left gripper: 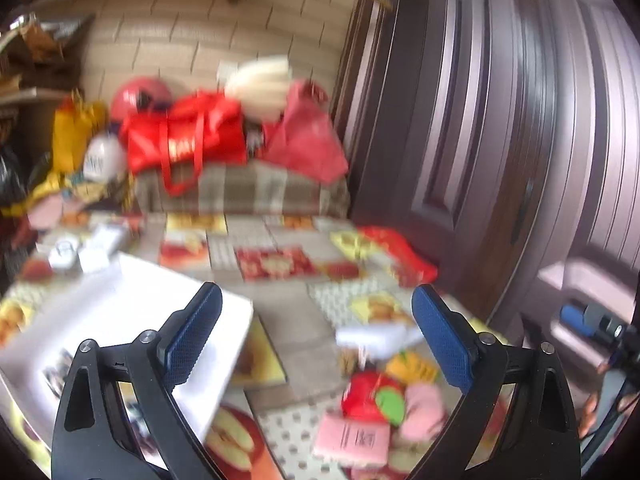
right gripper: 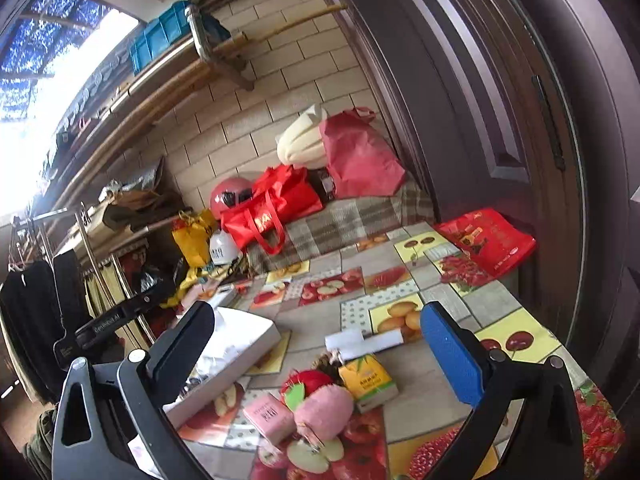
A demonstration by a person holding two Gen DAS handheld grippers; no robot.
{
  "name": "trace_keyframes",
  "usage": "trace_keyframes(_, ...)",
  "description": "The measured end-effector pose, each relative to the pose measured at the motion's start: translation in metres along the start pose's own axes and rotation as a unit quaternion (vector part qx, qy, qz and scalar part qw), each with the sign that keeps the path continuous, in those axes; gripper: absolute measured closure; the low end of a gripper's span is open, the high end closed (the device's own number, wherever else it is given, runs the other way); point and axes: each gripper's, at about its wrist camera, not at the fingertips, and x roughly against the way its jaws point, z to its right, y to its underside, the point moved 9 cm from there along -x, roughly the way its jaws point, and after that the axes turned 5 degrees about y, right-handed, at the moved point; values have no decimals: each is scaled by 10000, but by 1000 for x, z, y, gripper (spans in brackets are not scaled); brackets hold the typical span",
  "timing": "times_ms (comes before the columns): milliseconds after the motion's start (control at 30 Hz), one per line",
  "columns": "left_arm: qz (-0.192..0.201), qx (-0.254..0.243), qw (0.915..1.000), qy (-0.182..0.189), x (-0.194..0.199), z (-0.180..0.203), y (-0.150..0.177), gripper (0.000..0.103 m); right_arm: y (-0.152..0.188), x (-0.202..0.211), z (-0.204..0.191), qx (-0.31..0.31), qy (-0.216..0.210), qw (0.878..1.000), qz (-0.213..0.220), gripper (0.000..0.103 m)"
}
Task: Organize soft objects
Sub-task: 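Lift both tools away from the box and return them over the table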
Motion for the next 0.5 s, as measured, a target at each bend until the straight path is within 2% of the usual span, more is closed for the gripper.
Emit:
trace_keyframes(200,-723,-488,9961,-126,-32,7,81,7,61,-37,8,468,185,9930,-1069,0)
trace_keyframes(333,-1145,-537,9916,-288,-44,7,99,7,90,-65,9,448,303,9857,-1595,0)
trace_keyframes(500,-1535,-558,9866,40,-54,13,113,7,118,-87,1,494,254,9743,-2182,0)
